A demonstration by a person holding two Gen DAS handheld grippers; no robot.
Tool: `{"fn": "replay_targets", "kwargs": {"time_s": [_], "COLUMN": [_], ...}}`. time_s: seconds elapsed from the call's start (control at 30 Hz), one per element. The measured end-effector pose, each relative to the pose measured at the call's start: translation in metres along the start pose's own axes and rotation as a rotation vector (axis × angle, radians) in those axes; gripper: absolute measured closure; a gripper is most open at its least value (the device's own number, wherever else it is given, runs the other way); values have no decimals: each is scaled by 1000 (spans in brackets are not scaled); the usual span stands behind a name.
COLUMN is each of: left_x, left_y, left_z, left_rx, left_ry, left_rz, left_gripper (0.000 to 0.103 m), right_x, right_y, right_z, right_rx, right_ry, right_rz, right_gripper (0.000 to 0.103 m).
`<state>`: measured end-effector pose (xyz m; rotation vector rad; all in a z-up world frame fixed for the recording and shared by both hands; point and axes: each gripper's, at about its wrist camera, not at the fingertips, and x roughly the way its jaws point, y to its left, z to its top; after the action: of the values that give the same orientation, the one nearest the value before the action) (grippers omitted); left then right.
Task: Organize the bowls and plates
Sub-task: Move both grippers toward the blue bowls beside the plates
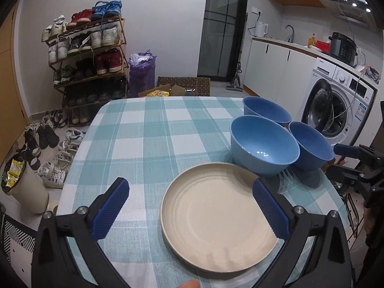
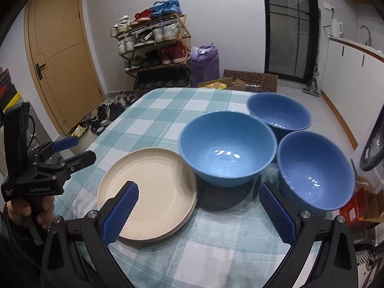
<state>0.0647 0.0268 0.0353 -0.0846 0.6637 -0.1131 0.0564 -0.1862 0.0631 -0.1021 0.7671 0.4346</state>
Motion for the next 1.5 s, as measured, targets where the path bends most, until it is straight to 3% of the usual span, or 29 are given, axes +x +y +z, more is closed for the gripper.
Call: {"fn": "replay_targets", "kwargs": {"time_s": [0.6,1.5], "left_x": [13,74], "left_y": [-54,-90], "left_z": [59,123], "left_rx": [79,105], "left_ry": [-51,-29], "left_rz": [-82,-132], "left_gripper": [0,0], "right_x": [-76,-54], "right_y": [-47,-125], "right_z": [45,105], "right_rx": [29,154], "right_ry": [-101,-104], "right_rz": [-69,-153], "right_gripper": [1,1]}}
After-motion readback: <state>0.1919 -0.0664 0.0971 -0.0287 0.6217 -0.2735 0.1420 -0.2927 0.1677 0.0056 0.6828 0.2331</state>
